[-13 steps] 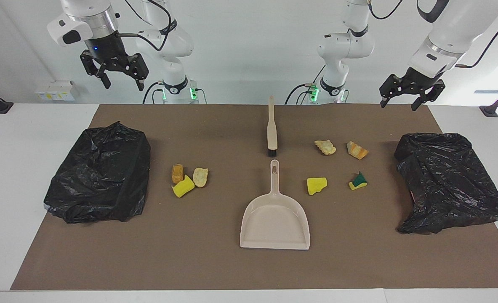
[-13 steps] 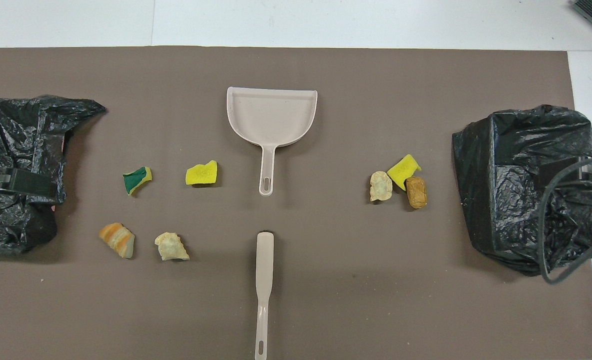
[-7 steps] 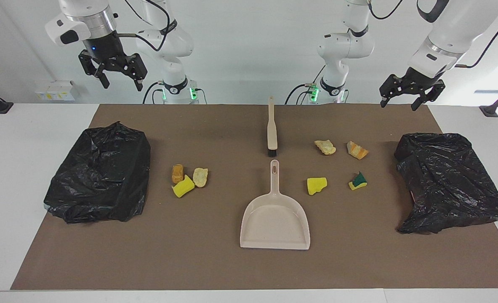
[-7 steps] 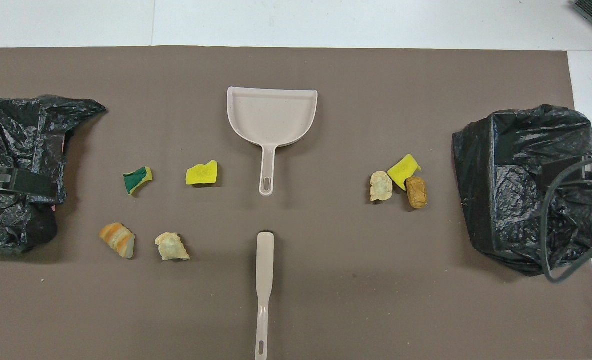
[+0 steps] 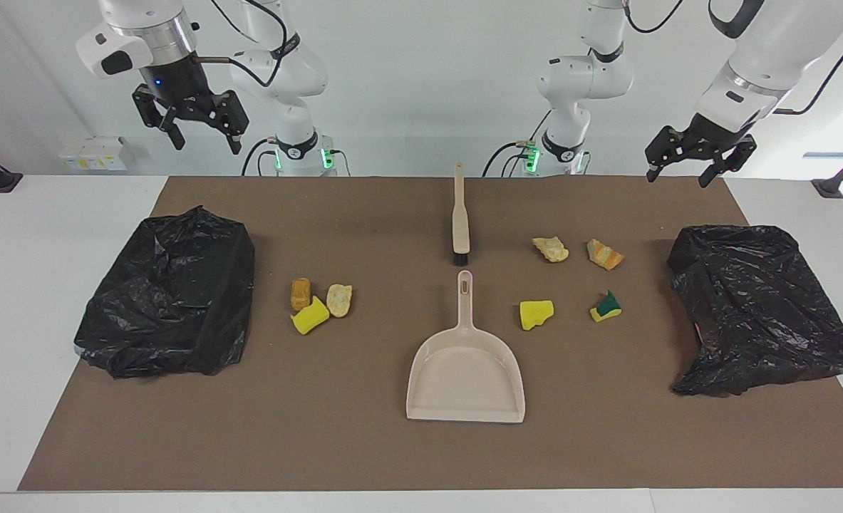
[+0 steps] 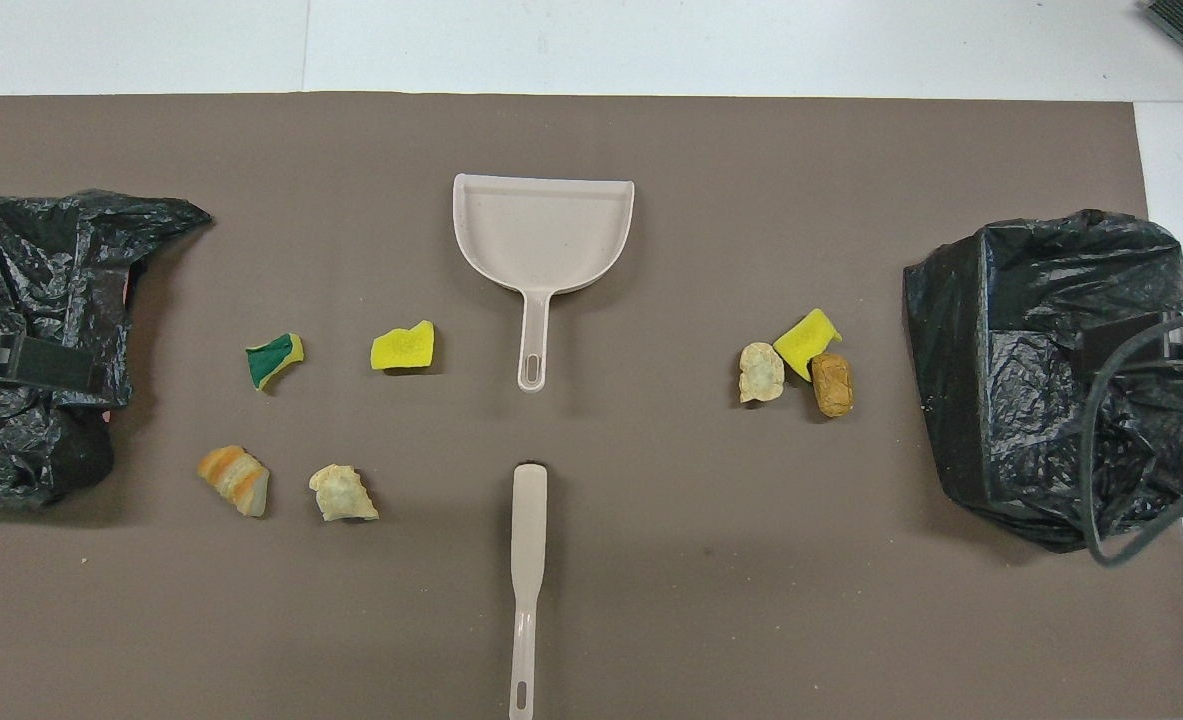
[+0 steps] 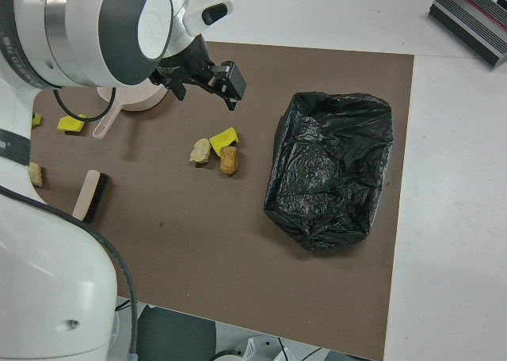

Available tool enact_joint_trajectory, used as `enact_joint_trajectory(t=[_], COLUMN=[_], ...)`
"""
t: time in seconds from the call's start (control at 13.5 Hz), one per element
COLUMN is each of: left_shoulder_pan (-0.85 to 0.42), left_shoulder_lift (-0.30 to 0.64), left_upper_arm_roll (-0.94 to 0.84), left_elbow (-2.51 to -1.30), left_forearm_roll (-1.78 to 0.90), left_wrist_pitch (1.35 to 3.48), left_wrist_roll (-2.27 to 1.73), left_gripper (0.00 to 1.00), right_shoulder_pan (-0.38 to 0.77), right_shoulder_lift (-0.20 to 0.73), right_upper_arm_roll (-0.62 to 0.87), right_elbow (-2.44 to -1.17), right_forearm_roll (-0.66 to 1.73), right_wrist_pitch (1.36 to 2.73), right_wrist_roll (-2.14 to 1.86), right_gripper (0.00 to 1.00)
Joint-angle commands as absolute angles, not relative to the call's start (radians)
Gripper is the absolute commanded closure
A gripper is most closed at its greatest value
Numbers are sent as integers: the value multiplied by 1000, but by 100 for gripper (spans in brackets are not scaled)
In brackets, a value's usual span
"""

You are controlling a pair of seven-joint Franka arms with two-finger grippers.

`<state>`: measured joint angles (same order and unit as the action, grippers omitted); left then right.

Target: Sweep and dump trash in bin

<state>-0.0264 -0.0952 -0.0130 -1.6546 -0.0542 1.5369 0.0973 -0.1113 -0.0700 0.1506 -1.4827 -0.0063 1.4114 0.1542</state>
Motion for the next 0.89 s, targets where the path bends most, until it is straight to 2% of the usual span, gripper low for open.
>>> enact_joint_trajectory(t=[0.0, 0.3, 0.59, 0.82], left_shoulder_pan=[-14, -83, -262, -417], left_shoulder_lift=[-103, -106, -115, -172], left_upper_arm_roll=[-11, -54, -61, -61], left_elbow=[-1651, -1695, -1793, -1941], left_forearm_roll=[-61, -57, -58, -60], left_wrist_pitch=[1552, 1563, 1615, 1744], left_wrist_roll=[118, 106, -32, -210], left_gripper=[0, 0, 0, 0], right_shoulder_pan=[-124, -126, -109, -66], right_shoulder_lift=[-71, -71, -45, 23], right_upper_arm_roll=[153, 153, 156, 166], right_elbow=[-1479, -1480, -1480, -1477], right_forearm_roll=[12, 12, 5, -3], right_wrist_pitch=[1416, 1428, 1463, 1555], right_wrist_roll=[132, 138, 140, 178], right_gripper=[0, 0, 0, 0])
